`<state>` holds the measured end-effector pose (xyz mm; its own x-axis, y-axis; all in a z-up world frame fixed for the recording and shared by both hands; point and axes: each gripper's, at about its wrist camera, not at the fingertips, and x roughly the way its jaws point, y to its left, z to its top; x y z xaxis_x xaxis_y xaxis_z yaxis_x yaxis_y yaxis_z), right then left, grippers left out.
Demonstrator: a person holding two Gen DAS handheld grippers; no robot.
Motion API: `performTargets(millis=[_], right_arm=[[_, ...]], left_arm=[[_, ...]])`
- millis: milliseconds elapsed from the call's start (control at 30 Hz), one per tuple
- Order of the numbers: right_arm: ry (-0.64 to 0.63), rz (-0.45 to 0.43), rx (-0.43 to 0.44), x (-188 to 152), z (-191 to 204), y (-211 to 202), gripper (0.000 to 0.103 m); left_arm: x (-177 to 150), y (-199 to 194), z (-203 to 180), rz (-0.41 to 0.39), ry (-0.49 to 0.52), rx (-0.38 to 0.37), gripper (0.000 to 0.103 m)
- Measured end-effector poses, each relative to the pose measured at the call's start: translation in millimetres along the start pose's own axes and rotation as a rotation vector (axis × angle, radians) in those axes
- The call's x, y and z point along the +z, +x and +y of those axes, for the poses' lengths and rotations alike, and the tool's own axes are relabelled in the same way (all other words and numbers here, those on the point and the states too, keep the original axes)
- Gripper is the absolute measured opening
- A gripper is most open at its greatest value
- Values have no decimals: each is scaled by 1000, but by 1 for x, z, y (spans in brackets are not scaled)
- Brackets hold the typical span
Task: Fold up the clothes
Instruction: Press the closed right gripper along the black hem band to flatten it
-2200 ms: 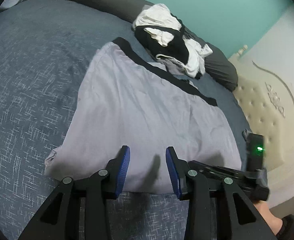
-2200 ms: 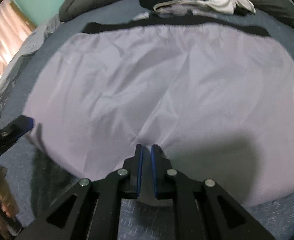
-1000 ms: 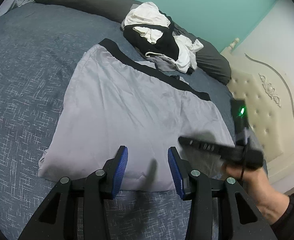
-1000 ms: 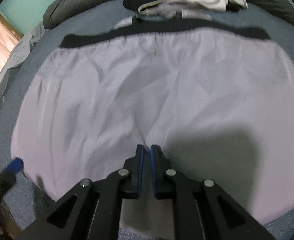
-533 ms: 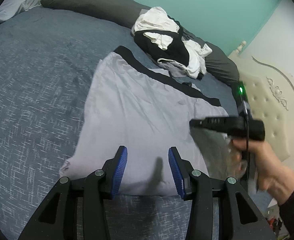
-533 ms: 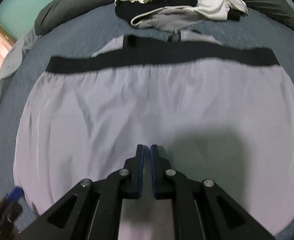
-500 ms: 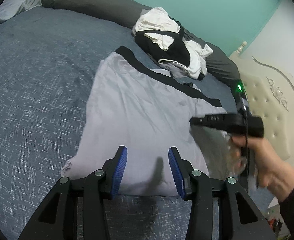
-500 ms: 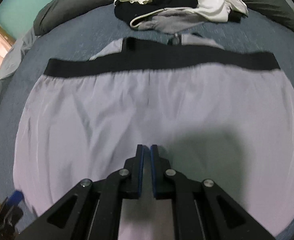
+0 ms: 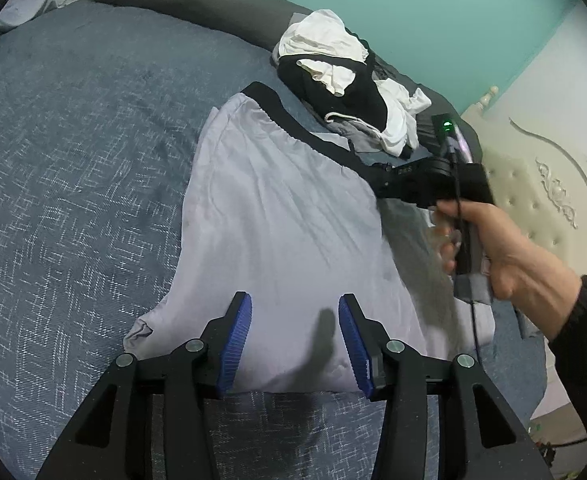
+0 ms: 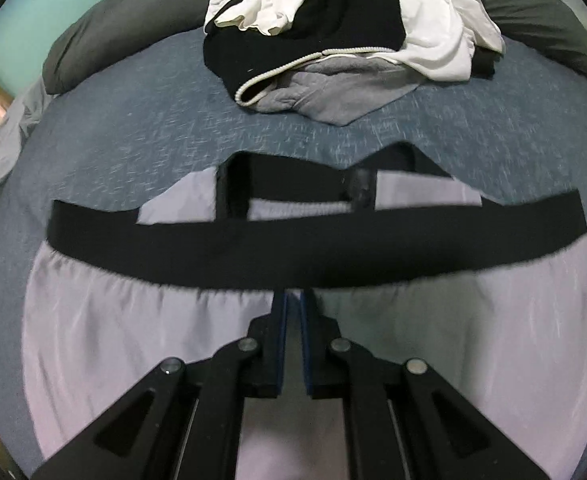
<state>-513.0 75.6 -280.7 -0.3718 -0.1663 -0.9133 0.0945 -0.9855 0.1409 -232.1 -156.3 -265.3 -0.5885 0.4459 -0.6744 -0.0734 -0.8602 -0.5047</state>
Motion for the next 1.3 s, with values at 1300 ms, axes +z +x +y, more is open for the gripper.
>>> performTargets(millis=[1300], right_arm=[[-37,58,75,-203,8,-101,6]], left_arm=[[1,-8,-5,-13,18,1,51]])
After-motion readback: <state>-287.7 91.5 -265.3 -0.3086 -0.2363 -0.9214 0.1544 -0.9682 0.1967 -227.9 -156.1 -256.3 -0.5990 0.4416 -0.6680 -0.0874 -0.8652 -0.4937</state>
